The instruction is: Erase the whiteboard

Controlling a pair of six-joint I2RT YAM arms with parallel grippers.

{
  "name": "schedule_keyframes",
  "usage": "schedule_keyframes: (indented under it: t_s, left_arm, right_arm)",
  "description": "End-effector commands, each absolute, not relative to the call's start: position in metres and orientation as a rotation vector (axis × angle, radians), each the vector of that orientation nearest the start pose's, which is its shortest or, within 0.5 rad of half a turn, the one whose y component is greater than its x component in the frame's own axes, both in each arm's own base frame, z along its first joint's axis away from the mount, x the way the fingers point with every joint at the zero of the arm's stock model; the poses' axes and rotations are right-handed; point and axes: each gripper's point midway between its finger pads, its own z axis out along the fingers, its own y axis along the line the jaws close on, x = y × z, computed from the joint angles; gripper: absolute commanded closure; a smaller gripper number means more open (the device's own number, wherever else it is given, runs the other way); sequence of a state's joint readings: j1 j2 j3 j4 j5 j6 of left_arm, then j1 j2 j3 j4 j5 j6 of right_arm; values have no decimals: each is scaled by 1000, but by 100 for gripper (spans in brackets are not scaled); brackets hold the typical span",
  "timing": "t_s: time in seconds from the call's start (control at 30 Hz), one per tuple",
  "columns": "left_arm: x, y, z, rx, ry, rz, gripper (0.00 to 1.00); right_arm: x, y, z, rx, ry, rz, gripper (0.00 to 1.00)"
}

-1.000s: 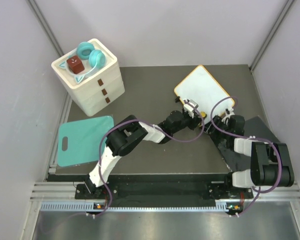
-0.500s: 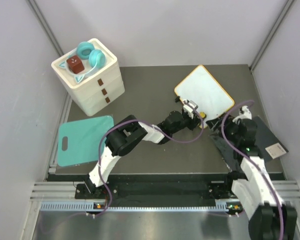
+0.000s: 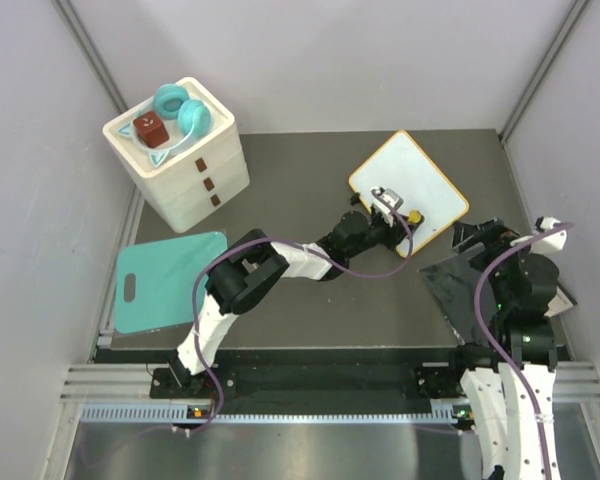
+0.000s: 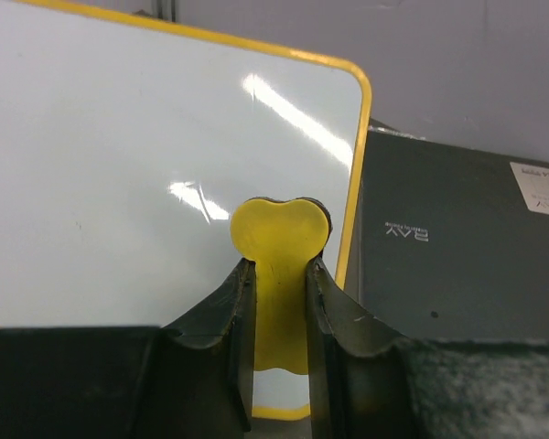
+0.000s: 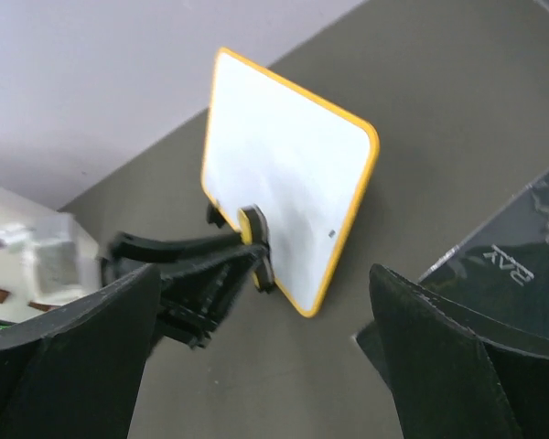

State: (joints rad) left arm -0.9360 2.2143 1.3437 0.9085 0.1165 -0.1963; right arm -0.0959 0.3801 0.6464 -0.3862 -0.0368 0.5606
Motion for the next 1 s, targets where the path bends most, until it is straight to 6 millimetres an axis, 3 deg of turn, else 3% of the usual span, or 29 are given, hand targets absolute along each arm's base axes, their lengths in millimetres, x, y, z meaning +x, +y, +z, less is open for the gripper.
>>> schedule_keyframes:
  t_s: [0.0,0.07,0.1,0.27,0.3,0.37,0.4,0.43,0.47,0.5,0.7,0.73,0.97]
  left_arm:
    - [352,-542,203,649,1336,-1032,100]
    - [355,-549,210,640,1319,-1037,100]
    - [357,-552,204,640,1330,-1035,100]
    - [362,-567,205,637,1330,-1048,100]
    - [364,-568,203,633,1331,-1043,100]
    - [366,-570,201,631,1334,-1038,100]
    - [366,-570,197,632,1341,-1037,100]
    - [367,-571,195,638,1341,-1030,100]
    - [368,-571,193,641,1341,-1027,100]
    - [368,-571,193,638,1342,-1025,100]
    - [372,-573,190,629,1346,-1015,100]
    - [373,-574,190,622,1347,-1019,100]
    - [373,-576,190,623,1350,-1023,100]
  right_arm:
    - [249,-4,239,568,1695,320,17]
    - [254,-11,239,581,1659,294,35]
    - [257,-12,239,581,1652,290,38]
    - [276,-28,233,624,1644,247,35]
    - [282,-29,239,620,1613,263,32]
    - [293,-38,227,657,1620,282,31]
    - [300,-39,235,660,1578,324,30]
    - [309,-32,228,635,1603,395,30]
    - [313,-37,225,661,1596,421,31]
    - [318,-33,233,617,1574,467,31]
    - [341,-38,214,609,1603,593,41]
    - [344,-38,221,576,1569,612,41]
    - [365,-36,209,566,1542,785,49]
